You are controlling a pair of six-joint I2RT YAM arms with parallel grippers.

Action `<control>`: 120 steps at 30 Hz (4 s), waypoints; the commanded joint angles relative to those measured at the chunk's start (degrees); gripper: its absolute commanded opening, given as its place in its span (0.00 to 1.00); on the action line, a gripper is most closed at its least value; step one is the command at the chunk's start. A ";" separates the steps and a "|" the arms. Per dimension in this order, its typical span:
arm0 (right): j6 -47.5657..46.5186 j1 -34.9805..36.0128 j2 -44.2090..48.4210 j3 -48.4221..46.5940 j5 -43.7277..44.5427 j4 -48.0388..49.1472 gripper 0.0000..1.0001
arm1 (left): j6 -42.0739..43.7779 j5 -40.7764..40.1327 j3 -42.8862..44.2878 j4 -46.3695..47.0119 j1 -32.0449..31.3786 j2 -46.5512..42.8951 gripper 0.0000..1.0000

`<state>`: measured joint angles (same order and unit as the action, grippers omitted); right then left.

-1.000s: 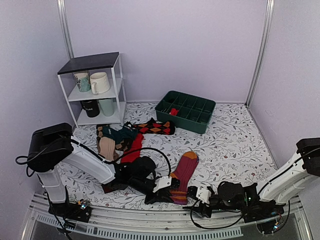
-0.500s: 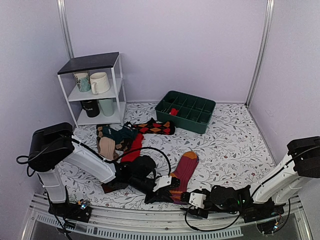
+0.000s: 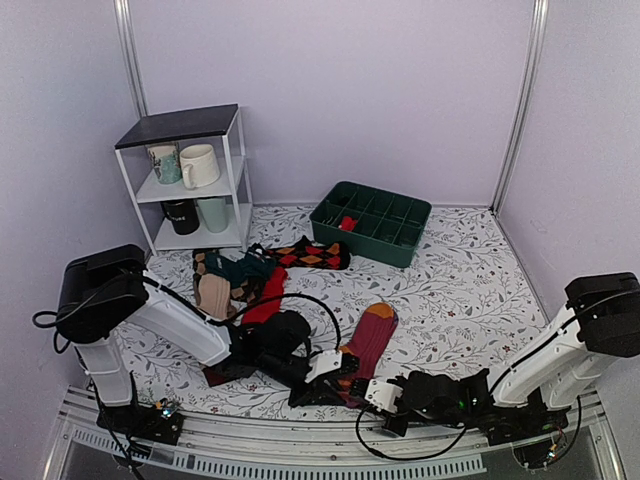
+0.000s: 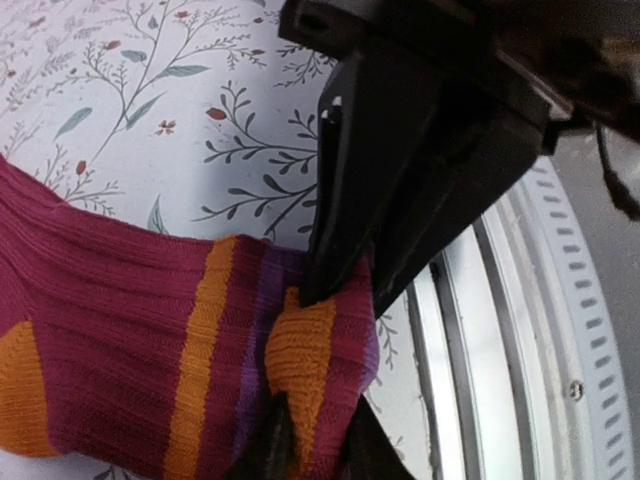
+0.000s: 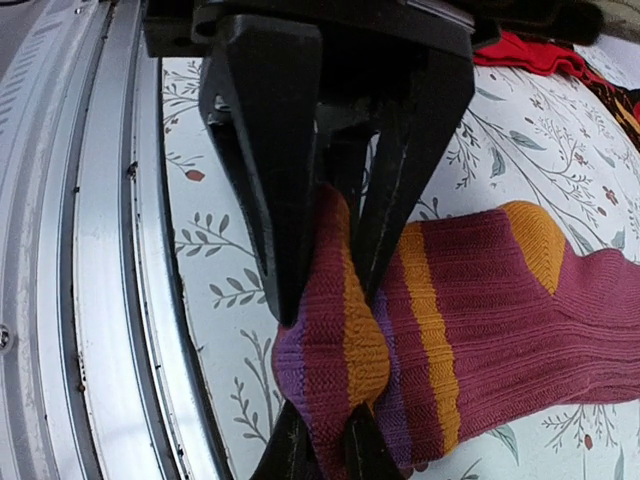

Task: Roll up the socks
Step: Roll a pair of socks at the center of the board.

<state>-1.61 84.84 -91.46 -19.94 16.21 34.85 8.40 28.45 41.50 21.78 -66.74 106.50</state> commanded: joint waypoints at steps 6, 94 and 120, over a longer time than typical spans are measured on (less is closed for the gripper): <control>15.78 -5.62 -0.13 1.15 -13.28 -8.79 0.04 | 6.54 -19.73 -11.93 8.50 -2.29 -13.03 0.41; -10.91 5.07 -0.14 4.49 12.48 13.29 0.49 | 4.50 -2.63 2.19 -20.29 -1.77 4.74 0.00; 9.64 -4.25 5.48 3.11 -5.58 -4.90 0.01 | 6.49 -18.96 -8.50 -1.43 -2.64 -11.10 0.27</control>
<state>1.96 84.93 -90.32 -19.09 20.38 36.86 13.39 20.08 40.49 17.26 -68.25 102.15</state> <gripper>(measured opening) 0.082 0.269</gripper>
